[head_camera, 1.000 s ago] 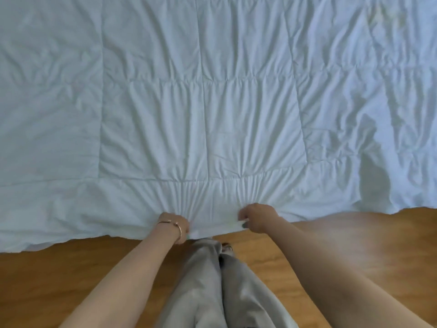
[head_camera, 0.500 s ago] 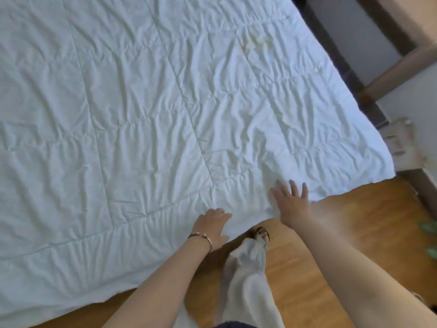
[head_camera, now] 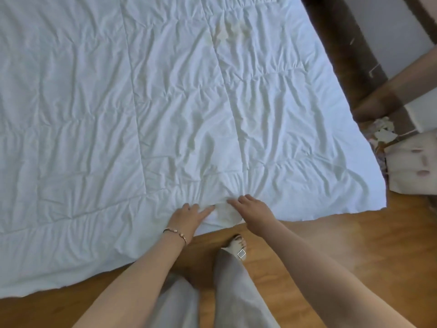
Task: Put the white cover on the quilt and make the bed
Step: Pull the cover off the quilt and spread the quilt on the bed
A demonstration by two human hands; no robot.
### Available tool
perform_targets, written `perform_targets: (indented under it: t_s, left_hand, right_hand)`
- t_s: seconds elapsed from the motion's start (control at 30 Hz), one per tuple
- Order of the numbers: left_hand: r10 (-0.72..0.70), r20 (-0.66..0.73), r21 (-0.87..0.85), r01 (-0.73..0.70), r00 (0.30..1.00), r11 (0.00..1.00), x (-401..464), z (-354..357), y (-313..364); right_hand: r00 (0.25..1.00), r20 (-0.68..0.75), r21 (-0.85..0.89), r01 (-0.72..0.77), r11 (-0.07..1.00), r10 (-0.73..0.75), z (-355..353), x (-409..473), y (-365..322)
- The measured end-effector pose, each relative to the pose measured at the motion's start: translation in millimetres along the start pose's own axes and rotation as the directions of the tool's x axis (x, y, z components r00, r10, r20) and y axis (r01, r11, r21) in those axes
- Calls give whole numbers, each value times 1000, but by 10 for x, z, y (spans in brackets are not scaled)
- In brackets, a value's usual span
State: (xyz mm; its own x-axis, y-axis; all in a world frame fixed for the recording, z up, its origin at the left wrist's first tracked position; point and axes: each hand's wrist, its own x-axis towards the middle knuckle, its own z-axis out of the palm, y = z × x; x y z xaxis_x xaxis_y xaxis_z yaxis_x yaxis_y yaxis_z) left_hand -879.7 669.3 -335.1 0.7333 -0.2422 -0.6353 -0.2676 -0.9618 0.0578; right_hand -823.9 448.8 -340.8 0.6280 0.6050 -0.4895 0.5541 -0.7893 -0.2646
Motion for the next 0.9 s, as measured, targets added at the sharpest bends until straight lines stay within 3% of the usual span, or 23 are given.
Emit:
perform_targets:
  t_s: [0.1,0.13,0.2,0.23,0.27,0.3,0.33,0.4,0.43,0.5,0.53,0.63,0.67,0.8,0.9]
  left_hand:
    - [-43,161,-69,55,986,996,-210,32,-73]
    - [-56,272,-87,83,961,993,-280,82,-34]
    - [-33,494,-86,86,869,993,-427,164,44]
    - [-26,518,-85,82,855,993,-502,238,71]
    - [-26,421,-94,72,907,993,-586,275,82]
    - [-64,193,-133,90,979,987,-636,300,69]
    - [-139,-4,-212,134,990,968,-667,326,26]
    - [-330,-113,-284,288,937,914,-713,314,-101]
    - [-409,-51,-288,379,911,880,-739,327,-164]
    - [-367,190,-352,412,911,841,-715,390,-331]
    - [-333,204,-371,388,920,844,-682,387,-425]
    - [-306,-70,-326,268,950,907,-646,260,-755]
    - [-298,-86,-301,260,951,917,-657,282,-864]
    - [-121,217,-236,172,969,956,-1055,626,-1383]
    - [-79,176,-229,119,981,966,-1471,877,-1918]
  right_hand:
    - [991,135,-9,15,1000,-14,170,-81,-69]
    - [982,189,-34,27,999,-20,199,-128,-91]
    - [985,173,-55,3,998,6,227,-169,-132]
    - [994,112,-55,-11,998,18,197,-153,-166]
    - [1000,16,-42,-16,999,17,165,-111,-186]
    - [998,-55,-5,-26,1000,26,115,-84,-220]
    - [995,-98,24,-34,999,36,69,-55,-260]
    - [999,9,74,-42,996,42,38,32,-380]
    - [988,146,110,-64,992,48,19,89,-474]
    - [972,232,126,-76,989,45,-52,240,-736]
    - [981,193,138,-53,989,25,-100,330,-885]
    - [1000,2,240,21,971,-22,-85,556,-1359]
    - [999,-2,244,33,969,-33,-58,606,-1508]
    - [966,253,99,-73,992,46,98,731,-2010]
    - [954,217,166,-247,955,209,124,767,-2282]
